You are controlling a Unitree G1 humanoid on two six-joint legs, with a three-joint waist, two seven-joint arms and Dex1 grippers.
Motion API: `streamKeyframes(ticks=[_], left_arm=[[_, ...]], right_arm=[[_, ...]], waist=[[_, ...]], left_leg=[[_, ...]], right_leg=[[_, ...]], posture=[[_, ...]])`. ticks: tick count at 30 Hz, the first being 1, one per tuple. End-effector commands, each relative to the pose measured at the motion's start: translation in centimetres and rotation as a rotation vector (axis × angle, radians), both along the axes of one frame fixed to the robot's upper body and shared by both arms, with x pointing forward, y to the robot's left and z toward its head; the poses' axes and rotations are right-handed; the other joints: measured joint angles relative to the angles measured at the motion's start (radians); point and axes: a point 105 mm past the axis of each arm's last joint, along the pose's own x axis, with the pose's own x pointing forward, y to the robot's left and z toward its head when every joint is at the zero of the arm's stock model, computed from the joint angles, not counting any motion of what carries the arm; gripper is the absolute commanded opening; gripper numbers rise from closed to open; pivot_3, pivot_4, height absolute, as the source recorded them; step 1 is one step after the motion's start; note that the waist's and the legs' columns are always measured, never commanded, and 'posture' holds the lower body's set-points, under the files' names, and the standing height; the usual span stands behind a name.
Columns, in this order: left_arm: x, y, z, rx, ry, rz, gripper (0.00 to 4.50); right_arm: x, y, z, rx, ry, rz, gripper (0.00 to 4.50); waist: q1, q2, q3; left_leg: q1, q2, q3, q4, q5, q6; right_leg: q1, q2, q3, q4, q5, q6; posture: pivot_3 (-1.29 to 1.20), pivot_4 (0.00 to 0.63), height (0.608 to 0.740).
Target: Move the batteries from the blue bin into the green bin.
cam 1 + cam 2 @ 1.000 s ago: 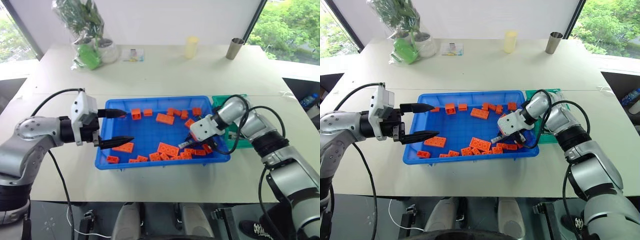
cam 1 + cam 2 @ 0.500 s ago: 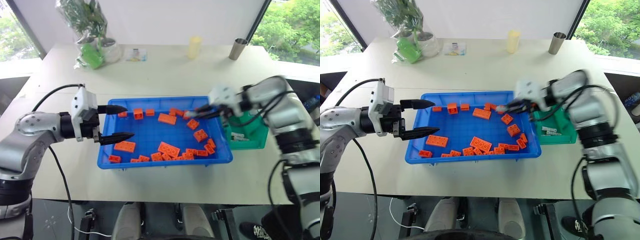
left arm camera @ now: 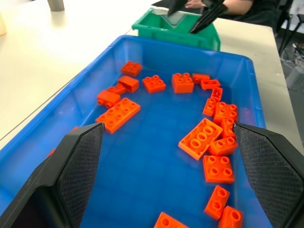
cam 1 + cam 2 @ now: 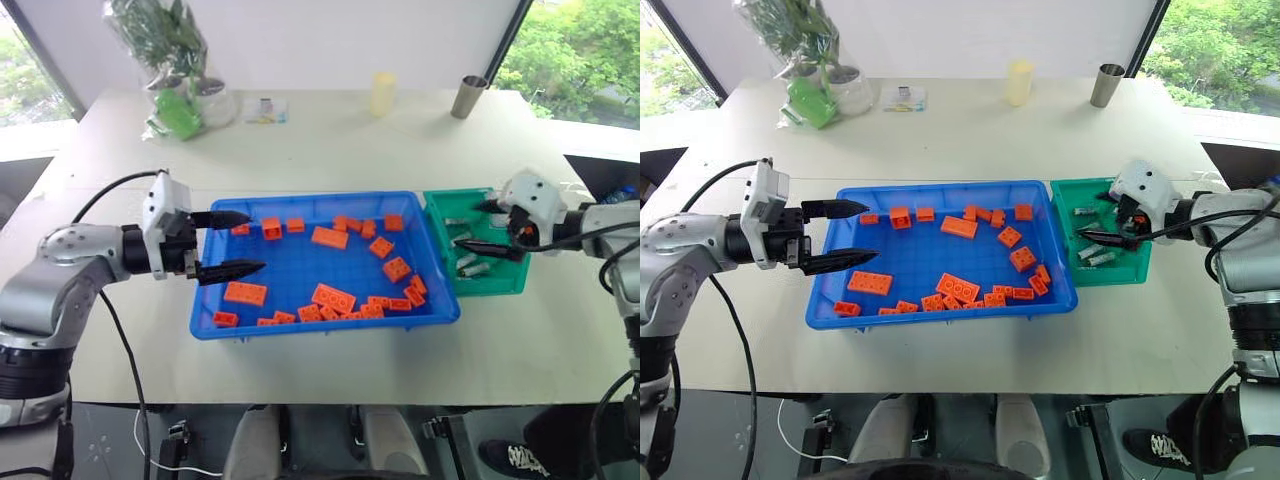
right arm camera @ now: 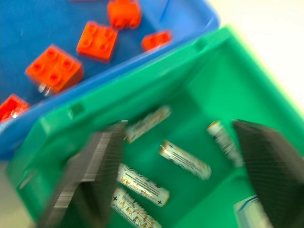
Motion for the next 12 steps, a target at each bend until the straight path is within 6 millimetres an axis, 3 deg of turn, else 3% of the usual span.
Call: streamKeyframes(ticks=[1, 5, 8, 12], left_arm=[[0.3, 3.4, 1.7, -0.003, -0.04, 0.104, 4.5], [-0.5, 8.0, 1.7, 0.038, 0.01, 0.207, 4.5], [-1.3, 10.7, 1.6, 0.08, 0.03, 0.266, 4.5], [-1.3, 12.5, 1.7, 0.082, 0.023, 0.324, 4.5]], right_arm=[[-1.7, -2.5, 3.1, -0.016, -0.069, 0.005, 3.77], [-4.3, -6.3, 4.1, -0.006, -0.007, -0.002, 3.77], [-6.0, -8.6, 3.5, -0.002, 0.057, -0.019, 3.77], [-6.7, -10.2, 2.6, 0.021, 0.083, -0.056, 3.77]], waist=[[0.002, 0.0, 0.0], [-0.002, 0.0, 0.0], [-0.005, 0.0, 0.0], [-0.006, 0.0, 0.0]], left_leg=[[0.0, 0.0, 0.0, 0.0, 0.0, 0.0], [0.0, 0.0, 0.001, -0.001, 0.0, 0.001], [0.001, 0.001, 0.001, -0.001, 0.0, 0.001], [0.001, 0.002, 0.0, -0.001, 0.0, 0.001]], right_leg=[[0.0, 0.0, 0.0, 0.0, 0.0, 0.0], [-0.001, 0.0, 0.0, -0.001, -0.001, -0.001], [-0.001, -0.001, 0.0, -0.001, -0.001, -0.002], [0.0, -0.001, 0.0, -0.001, -0.002, -0.002]], posture=[[0.0, 0.15, 0.736], [0.0, 0.15, 0.736], [0.0, 0.15, 0.736], [0.0, 0.15, 0.736]])
